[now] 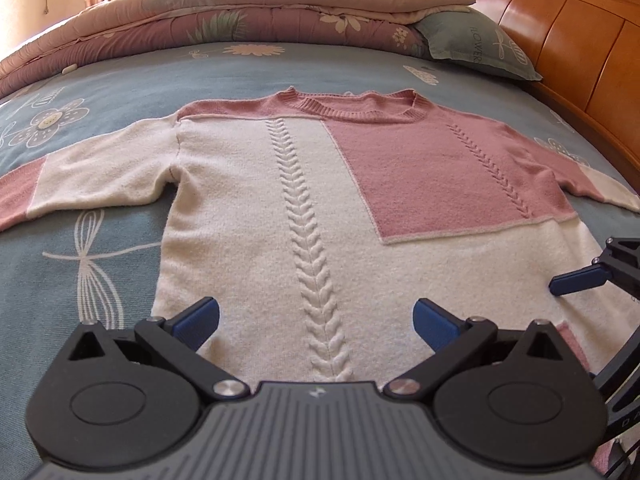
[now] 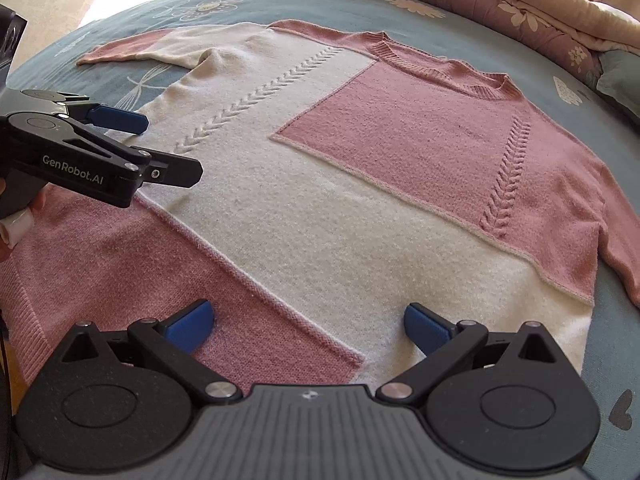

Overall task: Fold clothes
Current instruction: 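Move the open left tool toward the sleeve with the pink cuff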

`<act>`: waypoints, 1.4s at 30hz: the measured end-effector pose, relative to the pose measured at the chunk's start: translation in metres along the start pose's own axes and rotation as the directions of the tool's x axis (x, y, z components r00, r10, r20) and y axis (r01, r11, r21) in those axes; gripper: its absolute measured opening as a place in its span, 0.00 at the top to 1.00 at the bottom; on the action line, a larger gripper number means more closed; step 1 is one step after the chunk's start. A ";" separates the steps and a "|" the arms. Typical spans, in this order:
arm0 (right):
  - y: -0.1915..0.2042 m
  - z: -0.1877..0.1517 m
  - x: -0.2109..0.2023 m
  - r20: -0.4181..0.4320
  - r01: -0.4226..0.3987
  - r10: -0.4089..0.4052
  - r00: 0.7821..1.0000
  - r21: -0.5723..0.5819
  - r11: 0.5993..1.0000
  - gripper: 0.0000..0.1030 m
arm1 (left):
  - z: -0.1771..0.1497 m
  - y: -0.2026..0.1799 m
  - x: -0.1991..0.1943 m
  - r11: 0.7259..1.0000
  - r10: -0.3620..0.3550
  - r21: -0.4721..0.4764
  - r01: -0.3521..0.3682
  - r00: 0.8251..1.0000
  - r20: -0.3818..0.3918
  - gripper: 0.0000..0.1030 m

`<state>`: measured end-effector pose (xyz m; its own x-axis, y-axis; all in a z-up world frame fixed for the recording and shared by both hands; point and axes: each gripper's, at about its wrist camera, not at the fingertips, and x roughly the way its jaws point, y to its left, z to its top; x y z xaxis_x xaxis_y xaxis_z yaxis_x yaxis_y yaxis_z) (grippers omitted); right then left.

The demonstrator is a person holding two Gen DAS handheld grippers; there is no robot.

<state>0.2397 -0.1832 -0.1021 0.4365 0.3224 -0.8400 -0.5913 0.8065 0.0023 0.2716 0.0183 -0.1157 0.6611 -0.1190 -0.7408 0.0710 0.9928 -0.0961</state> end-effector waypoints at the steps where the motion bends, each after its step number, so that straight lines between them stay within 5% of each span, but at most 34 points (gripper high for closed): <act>1: 0.000 0.001 0.001 0.001 0.002 -0.002 1.000 0.003 1.000 0.00 | 0.000 0.000 0.000 1.000 -0.001 0.003 0.001 1.000 0.000 0.01; 12: 0.000 0.006 0.003 0.005 0.014 -0.014 1.000 0.006 1.000 0.00 | -0.005 -0.004 -0.006 0.998 -0.003 0.062 0.002 1.000 0.001 0.01; 18: -0.002 0.010 -0.005 0.051 0.024 -0.026 0.998 0.030 0.999 0.00 | 0.032 0.004 0.010 0.999 -0.012 0.042 0.010 0.999 0.036 0.01; 25: -0.007 0.009 0.005 0.026 0.042 -0.044 0.999 0.058 0.997 0.00 | 0.042 0.025 0.021 0.997 -0.072 -0.042 0.069 0.996 -0.057 0.01; 30: -0.007 0.008 0.007 0.026 0.040 -0.041 0.999 0.054 0.998 0.00 | 0.101 0.051 0.018 0.976 -0.145 -0.164 0.145 0.989 0.012 0.01; 35: -0.008 0.008 0.009 0.029 0.031 -0.032 0.999 0.056 0.998 0.00 | 0.149 0.080 0.066 0.939 -0.173 -0.307 0.155 0.984 -0.033 0.01; 42: -0.009 0.008 0.010 0.041 0.022 -0.024 0.999 0.044 0.999 0.00 | 0.156 0.108 0.122 0.896 -0.170 -0.424 0.130 0.984 -0.059 0.01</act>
<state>0.2548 -0.1836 -0.1066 0.4779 0.3231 -0.8169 -0.5513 0.8343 0.0075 0.4768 0.1122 -0.1125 0.5945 -0.2868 -0.7512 -0.1675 0.8695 -0.4646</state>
